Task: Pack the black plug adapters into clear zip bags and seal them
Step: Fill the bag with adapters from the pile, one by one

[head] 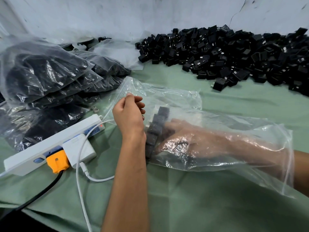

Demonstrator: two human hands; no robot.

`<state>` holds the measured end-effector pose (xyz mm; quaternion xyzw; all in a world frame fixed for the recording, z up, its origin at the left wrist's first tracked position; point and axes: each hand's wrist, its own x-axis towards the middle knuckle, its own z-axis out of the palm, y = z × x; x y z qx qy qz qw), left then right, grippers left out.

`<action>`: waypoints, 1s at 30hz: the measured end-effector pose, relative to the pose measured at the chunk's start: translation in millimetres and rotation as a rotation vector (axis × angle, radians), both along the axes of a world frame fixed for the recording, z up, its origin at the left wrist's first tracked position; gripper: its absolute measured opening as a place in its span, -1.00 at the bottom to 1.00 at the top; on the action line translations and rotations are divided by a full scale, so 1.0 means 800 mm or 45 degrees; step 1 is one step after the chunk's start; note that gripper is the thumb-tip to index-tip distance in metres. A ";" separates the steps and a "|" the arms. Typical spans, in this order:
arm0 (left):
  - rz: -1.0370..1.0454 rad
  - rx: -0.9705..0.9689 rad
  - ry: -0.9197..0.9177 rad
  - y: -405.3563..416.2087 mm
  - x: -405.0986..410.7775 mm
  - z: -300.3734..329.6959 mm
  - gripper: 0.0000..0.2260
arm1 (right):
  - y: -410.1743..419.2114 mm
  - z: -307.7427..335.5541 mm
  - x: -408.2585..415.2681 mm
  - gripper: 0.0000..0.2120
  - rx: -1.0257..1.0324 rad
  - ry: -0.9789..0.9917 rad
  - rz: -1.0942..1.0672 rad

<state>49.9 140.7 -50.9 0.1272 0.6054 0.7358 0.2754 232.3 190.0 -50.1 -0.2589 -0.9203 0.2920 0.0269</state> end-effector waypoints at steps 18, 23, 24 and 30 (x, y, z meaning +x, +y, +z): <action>-0.179 -0.053 0.146 0.004 0.012 -0.003 -0.65 | -0.014 0.034 -0.013 -0.58 -0.214 -0.028 -0.255; -0.252 -0.109 0.266 0.006 0.013 -0.007 -0.63 | -0.011 0.021 -0.022 -0.43 -0.034 -0.139 -0.344; -0.283 -0.141 0.302 0.006 0.014 -0.008 -0.63 | -0.010 0.017 -0.021 -0.49 0.017 -0.098 -0.347; -0.316 -0.228 0.403 0.006 0.017 -0.010 -0.64 | -0.009 0.025 -0.022 -0.32 0.019 -0.179 -0.328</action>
